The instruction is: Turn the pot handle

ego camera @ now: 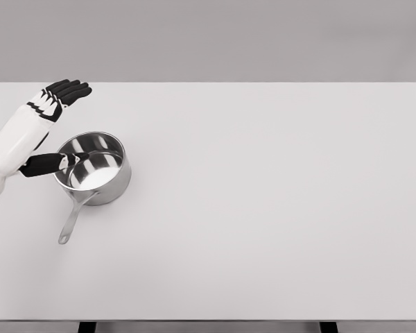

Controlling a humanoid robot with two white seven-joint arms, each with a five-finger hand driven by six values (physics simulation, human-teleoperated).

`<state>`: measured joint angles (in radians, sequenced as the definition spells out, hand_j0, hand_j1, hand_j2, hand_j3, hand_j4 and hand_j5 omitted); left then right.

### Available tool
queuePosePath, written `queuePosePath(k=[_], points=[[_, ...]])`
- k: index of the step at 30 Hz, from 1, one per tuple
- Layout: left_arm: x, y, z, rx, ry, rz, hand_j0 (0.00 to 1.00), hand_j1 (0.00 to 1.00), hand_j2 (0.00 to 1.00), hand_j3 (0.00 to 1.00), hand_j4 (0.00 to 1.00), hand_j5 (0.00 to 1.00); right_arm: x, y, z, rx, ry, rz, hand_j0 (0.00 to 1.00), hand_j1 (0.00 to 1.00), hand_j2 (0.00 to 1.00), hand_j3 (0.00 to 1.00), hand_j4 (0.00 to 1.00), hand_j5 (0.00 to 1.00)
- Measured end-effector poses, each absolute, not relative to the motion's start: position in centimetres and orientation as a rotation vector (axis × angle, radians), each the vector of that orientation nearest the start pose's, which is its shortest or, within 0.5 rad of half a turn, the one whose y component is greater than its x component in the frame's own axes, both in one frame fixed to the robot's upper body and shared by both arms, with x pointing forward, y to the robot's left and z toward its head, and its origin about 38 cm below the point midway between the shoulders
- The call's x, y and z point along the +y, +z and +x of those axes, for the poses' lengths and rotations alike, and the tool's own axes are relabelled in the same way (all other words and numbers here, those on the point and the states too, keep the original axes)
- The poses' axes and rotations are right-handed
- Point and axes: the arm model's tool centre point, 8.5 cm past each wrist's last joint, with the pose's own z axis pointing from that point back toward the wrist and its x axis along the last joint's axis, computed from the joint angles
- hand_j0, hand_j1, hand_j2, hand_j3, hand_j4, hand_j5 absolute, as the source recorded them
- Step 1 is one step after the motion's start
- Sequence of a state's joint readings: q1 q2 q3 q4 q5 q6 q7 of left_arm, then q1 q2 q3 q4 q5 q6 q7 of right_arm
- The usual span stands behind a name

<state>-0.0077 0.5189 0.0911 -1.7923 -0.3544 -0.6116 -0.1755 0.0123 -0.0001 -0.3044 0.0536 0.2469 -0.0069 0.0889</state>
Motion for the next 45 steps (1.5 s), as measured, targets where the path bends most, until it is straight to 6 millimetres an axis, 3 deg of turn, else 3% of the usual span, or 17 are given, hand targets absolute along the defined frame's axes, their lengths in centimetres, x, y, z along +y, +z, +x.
queuePosePath(k=[14, 16, 20, 28, 32, 38, 45], points=[[31.5, 21.7, 33.7, -2.025, -1.36, 0.553, 1.0, 1.0, 1.0, 1.0, 1.0, 1.0, -25.8, -26.1, -2.5, 0.051, -0.062, 0.016, 1.0, 1.0, 1.0, 1.0, 1.0, 1.0], [30.4, 23.8, 34.8, -2.038, -1.465, 0.472, 1.0, 1.0, 1.0, 1.0, 1.0, 1.0, -25.8, -26.1, -2.5, 0.051, -0.063, 0.016, 1.0, 1.0, 1.0, 1.0, 1.0, 1.0], [29.5, 25.8, 35.0, -1.988, -1.632, 0.189, 1.0, 1.0, 1.0, 1.0, 1.0, 1.0, -25.8, -26.1, -2.5, 0.051, -0.063, 0.016, 1.0, 1.0, 1.0, 1.0, 1.0, 1.0], [29.9, 32.0, 35.2, -2.049, -1.582, -0.192, 1.0, 1.0, 1.0, 1.0, 1.0, 1.0, -25.8, -26.1, -2.5, 0.052, -0.063, 0.016, 1.0, 1.0, 1.0, 1.0, 1.0, 1.0], [27.8, 34.8, 36.2, -2.031, -1.604, -0.337, 1.0, 1.0, 1.0, 1.0, 1.0, 1.0, -25.8, -26.1, -2.5, 0.052, -0.063, 0.016, 1.0, 1.0, 1.0, 1.0, 1.0, 1.0], [27.6, 30.2, 36.2, -1.76, -1.353, -0.64, 1.0, 1.0, 1.0, 1.0, 1.0, 1.0, -25.8, -26.1, -2.5, 0.051, -0.063, 0.016, 1.0, 1.0, 1.0, 1.0, 1.0, 1.0], [27.8, 27.7, 36.1, -1.598, -1.107, -0.825, 1.0, 1.0, 1.0, 1.0, 1.0, 1.0, -25.8, -26.1, -2.5, 0.052, -0.063, 0.016, 1.0, 1.0, 1.0, 1.0, 1.0, 1.0]])
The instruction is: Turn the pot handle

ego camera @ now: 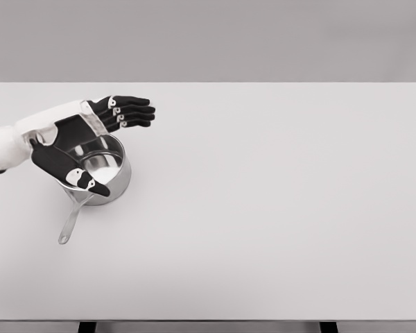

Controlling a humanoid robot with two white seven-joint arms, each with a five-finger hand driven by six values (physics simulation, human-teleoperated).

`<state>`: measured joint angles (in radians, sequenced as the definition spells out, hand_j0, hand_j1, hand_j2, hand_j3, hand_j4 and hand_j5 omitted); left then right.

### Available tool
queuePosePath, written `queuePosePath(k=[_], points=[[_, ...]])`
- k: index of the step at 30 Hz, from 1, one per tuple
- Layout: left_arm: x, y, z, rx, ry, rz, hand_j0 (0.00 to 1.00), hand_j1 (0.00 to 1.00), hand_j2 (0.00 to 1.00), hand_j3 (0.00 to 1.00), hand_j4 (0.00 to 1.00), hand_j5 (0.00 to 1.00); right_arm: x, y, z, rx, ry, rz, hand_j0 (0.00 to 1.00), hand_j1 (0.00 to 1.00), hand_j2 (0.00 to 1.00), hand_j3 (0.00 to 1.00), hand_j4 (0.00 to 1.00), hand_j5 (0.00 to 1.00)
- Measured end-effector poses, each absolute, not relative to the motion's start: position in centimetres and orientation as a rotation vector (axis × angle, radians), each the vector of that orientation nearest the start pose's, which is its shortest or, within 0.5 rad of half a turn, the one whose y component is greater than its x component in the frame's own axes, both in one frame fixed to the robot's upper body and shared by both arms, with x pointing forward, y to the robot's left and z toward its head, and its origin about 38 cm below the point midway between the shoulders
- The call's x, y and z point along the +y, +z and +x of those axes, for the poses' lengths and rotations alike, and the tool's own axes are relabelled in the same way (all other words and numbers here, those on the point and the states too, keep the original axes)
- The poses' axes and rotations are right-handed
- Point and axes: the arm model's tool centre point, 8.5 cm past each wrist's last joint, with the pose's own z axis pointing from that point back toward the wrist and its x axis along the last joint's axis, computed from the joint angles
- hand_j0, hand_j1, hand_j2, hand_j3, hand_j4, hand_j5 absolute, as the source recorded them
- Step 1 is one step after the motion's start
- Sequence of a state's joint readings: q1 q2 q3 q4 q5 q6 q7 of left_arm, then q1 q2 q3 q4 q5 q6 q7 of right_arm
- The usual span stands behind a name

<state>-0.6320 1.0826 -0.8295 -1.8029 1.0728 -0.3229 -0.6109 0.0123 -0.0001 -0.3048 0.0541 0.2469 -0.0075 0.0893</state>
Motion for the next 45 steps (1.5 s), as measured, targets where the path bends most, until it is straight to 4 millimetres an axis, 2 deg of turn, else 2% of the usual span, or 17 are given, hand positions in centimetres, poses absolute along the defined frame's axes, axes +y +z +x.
queuePosePath(k=[8, 12, 17, 27, 33, 45], points=[[27.1, 23.8, 34.9, -1.464, -1.046, -0.903, 1.0, 1.0, 1.0, 1.0, 1.0, 1.0, -25.8, -26.1, -2.5, 0.052, -0.063, 0.016, 1.0, 1.0, 1.0, 1.0, 1.0, 1.0], [27.6, 22.5, 34.3, -1.404, -1.024, -0.908, 1.0, 1.0, 1.0, 1.0, 1.0, 1.0, -25.8, -26.1, -2.5, 0.051, -0.062, 0.016, 1.0, 1.0, 1.0, 1.0, 1.0, 1.0], [28.1, 19.6, 32.7, -1.306, -0.97, -0.935, 1.0, 1.0, 1.0, 1.0, 1.0, 1.0, -25.8, -26.1, -2.5, 0.051, -0.063, 0.016, 1.0, 1.0, 1.0, 1.0, 1.0, 1.0], [28.7, 15.9, 30.0, -1.203, -0.893, -0.966, 1.0, 1.0, 1.0, 1.0, 1.0, 1.0, -25.8, -26.1, -2.5, 0.051, -0.062, 0.016, 1.0, 1.0, 1.0, 1.0, 1.0, 1.0], [29.0, 13.9, 28.2, -1.174, -0.848, -0.989, 1.0, 1.0, 1.0, 1.0, 1.0, 1.0, -25.8, -26.1, -2.5, 0.052, -0.063, 0.016, 1.0, 1.0, 1.0, 1.0, 1.0, 1.0], [29.8, 12.1, 26.0, -1.142, -0.798, -0.996, 1.0, 1.0, 1.0, 1.0, 1.0, 1.0, -25.8, -26.1, -2.5, 0.052, -0.063, 0.016, 1.0, 1.0, 1.0, 1.0, 1.0, 1.0]])
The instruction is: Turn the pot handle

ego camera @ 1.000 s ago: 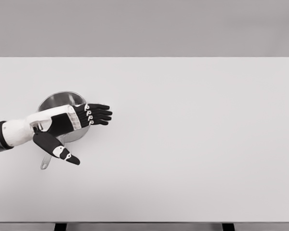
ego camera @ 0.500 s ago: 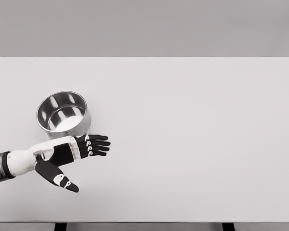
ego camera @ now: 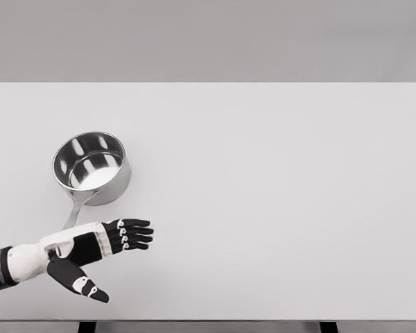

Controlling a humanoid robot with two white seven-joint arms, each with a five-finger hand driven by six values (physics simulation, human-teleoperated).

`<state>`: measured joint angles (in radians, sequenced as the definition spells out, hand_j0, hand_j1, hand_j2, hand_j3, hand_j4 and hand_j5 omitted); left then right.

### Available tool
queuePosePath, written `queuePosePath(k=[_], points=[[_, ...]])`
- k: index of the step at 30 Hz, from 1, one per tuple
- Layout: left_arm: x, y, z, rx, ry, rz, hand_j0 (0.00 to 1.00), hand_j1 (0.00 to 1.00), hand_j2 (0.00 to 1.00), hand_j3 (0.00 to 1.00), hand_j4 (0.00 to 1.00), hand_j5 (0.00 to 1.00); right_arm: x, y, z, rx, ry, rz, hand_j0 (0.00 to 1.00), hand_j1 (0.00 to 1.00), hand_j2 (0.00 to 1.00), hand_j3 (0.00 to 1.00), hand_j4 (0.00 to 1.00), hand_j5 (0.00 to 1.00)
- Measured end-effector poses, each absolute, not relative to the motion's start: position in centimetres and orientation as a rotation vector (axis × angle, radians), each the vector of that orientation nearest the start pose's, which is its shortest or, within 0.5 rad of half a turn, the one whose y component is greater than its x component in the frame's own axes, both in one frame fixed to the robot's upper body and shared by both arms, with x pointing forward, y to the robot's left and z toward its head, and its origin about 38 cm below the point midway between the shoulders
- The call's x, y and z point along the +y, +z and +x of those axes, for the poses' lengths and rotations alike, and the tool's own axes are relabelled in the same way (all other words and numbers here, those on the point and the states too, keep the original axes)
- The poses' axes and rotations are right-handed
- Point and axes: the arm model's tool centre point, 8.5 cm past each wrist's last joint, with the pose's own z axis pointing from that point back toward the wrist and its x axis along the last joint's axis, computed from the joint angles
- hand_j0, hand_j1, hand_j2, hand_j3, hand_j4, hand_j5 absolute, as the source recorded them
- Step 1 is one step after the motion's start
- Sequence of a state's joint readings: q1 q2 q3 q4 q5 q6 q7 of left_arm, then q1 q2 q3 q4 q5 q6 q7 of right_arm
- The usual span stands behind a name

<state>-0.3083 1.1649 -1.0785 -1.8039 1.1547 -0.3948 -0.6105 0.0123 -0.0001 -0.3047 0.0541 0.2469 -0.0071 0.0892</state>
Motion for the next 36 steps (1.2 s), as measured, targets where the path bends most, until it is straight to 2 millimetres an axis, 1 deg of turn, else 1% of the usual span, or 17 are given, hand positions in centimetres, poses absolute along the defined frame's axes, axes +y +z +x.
queuePosePath(k=[5, 14, 18, 23, 27, 31, 36], points=[[30.4, 11.4, 25.3, -1.114, -0.78, -0.987, 1.0, 1.0, 1.0, 1.0, 1.0, 1.0, -25.8, -26.1, -2.5, 0.052, -0.063, 0.016, 1.0, 1.0, 1.0, 1.0, 1.0, 1.0], [30.9, 11.7, 25.4, -1.111, -0.788, -0.965, 1.0, 1.0, 1.0, 1.0, 1.0, 1.0, -25.8, -26.1, -2.5, 0.052, -0.063, 0.016, 1.0, 1.0, 1.0, 1.0, 1.0, 1.0], [31.1, 11.3, 25.1, -1.091, -0.78, -0.957, 1.0, 1.0, 1.0, 1.0, 1.0, 1.0, -25.8, -26.1, -2.5, 0.051, -0.063, 0.016, 1.0, 1.0, 1.0, 1.0, 1.0, 1.0], [31.7, 11.0, 25.8, -1.107, -0.722, -0.867, 1.0, 1.0, 1.0, 1.0, 1.0, 1.0, -25.8, -26.1, -2.5, 0.051, -0.062, 0.016, 1.0, 1.0, 1.0, 1.0, 1.0, 1.0], [32.2, 10.2, 25.9, -1.093, -0.678, -0.812, 1.0, 1.0, 1.0, 1.0, 1.0, 1.0, -25.8, -26.1, -2.5, 0.052, -0.063, 0.016, 1.0, 1.0, 1.0, 1.0, 1.0, 1.0], [32.9, 10.3, 26.0, -1.088, -0.669, -0.782, 1.0, 1.0, 1.0, 1.0, 1.0, 1.0, -25.8, -26.1, -2.5, 0.051, -0.063, 0.016, 1.0, 1.0, 1.0, 1.0, 1.0, 1.0], [34.1, 10.8, 25.9, -1.08, -0.678, -0.743, 1.0, 1.0, 1.0, 1.0, 1.0, 1.0, -25.8, -26.1, -2.5, 0.051, -0.062, 0.016, 1.0, 1.0, 1.0, 1.0, 1.0, 1.0]])
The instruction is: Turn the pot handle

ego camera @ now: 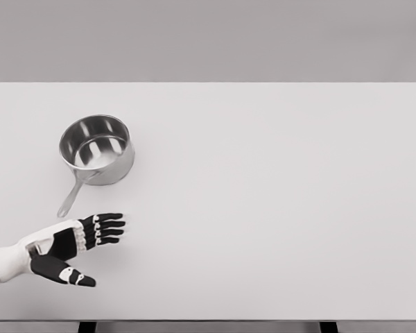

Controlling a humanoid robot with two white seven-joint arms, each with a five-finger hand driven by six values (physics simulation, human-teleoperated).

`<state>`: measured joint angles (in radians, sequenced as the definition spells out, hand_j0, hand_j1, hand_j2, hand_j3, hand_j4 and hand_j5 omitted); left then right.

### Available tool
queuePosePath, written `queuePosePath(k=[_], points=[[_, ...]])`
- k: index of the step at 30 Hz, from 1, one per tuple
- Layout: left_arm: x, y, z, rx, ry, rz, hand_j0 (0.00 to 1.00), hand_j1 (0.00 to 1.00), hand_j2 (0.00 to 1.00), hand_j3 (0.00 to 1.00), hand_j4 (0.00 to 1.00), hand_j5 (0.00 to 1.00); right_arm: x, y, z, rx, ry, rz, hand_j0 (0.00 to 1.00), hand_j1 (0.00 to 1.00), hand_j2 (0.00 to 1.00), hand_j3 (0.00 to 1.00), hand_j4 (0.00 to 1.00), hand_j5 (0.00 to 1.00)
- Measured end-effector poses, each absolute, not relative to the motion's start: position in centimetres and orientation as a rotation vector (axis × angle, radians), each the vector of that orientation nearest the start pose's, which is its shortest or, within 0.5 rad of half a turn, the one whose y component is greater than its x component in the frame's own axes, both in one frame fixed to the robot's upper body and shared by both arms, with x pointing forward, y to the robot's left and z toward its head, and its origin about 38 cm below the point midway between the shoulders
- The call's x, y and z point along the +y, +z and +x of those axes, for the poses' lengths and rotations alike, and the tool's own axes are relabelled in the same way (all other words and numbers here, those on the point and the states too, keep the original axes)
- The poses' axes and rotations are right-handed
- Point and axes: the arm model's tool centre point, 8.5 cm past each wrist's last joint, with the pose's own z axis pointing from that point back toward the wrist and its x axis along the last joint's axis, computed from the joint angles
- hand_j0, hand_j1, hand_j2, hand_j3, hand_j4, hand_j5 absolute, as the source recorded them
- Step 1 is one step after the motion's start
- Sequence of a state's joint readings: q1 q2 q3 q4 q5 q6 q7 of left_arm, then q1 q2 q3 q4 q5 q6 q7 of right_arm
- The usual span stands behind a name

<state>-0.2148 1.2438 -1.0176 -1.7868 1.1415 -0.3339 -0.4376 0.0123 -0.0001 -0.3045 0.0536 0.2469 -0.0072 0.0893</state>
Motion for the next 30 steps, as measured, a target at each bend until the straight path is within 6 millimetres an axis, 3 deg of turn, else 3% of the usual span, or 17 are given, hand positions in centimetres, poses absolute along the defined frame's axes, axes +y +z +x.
queuePosePath(k=[30], points=[[39.7, 12.2, 28.8, -1.136, -0.66, -0.547, 1.0, 1.0, 1.0, 1.0, 1.0, 1.0, -25.8, -26.1, -2.5, 0.052, -0.063, 0.016, 1.0, 1.0, 1.0, 1.0, 1.0, 1.0]])
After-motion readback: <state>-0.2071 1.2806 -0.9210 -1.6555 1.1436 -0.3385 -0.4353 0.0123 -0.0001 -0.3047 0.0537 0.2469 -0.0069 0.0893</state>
